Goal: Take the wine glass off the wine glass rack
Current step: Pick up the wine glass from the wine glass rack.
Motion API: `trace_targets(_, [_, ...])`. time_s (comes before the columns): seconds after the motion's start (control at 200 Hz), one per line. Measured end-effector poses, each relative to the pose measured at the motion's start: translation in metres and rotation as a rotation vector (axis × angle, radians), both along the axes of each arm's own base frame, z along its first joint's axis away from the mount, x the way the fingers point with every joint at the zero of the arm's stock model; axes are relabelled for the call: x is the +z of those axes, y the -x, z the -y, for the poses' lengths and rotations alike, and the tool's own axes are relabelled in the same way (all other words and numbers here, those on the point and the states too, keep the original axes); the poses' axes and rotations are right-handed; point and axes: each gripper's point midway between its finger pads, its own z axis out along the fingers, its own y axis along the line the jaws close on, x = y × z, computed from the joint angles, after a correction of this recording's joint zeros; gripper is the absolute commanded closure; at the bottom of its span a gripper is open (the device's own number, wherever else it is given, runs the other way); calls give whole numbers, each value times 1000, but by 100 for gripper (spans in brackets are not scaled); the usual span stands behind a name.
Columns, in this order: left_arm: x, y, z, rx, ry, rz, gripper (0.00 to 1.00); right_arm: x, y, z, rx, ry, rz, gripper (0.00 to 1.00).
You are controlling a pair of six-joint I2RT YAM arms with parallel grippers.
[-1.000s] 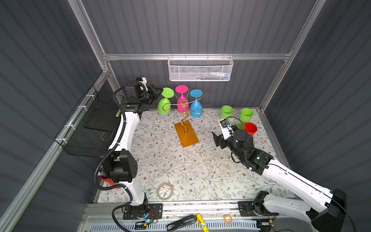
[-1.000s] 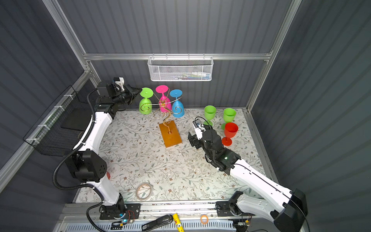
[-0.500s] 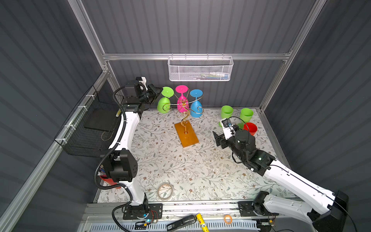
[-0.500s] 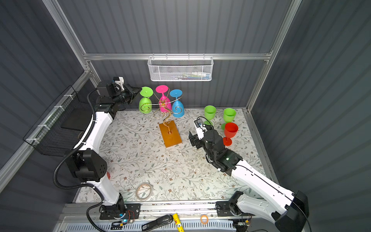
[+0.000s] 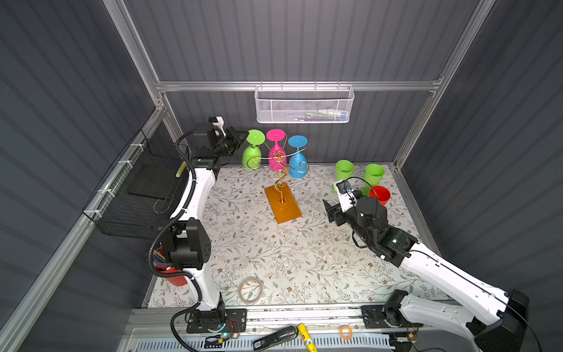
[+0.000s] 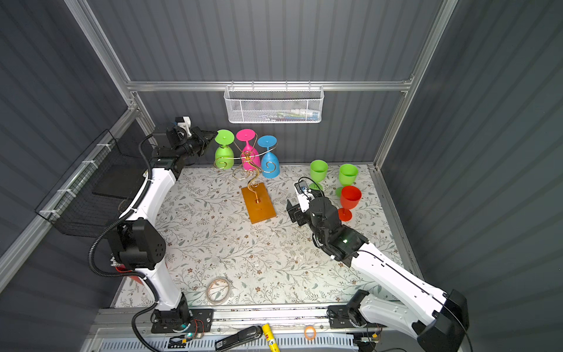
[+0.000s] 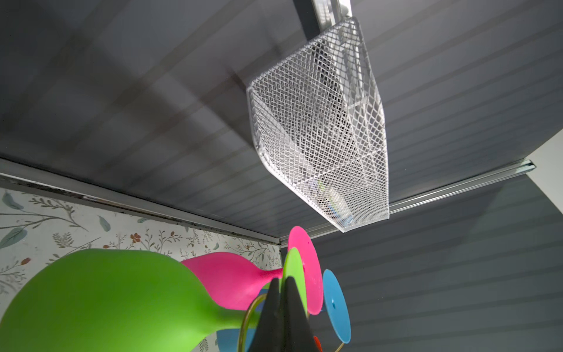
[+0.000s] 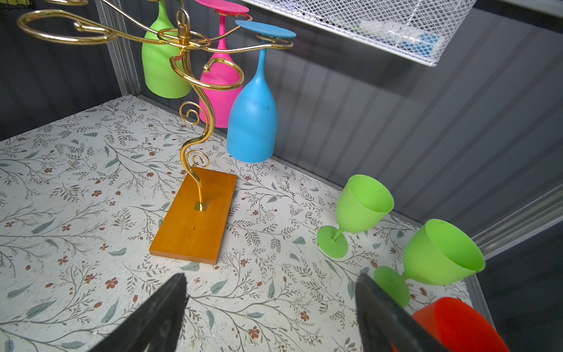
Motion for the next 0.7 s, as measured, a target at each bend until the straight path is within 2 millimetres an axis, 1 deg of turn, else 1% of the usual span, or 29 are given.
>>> trace_targets(0.18, [-3, -3, 12, -33, 19, 3, 100, 0, 0, 0, 0, 1, 0, 13])
trace_targets(0.36, [-1, 2, 28, -74, 23, 14, 100, 0, 0, 0, 1, 3, 0, 13])
trace_targets(0.44, [-3, 4, 33, -85, 23, 10, 100, 0, 0, 0, 0, 3, -1, 13])
trace_targets(0.59, [-14, 14, 34, -95, 22, -20, 100, -1, 0, 0, 1, 3, -1, 14])
trace_targets(0.7, [-13, 25, 33, -98, 17, -20, 100, -1, 0, 0, 1, 3, -2, 14])
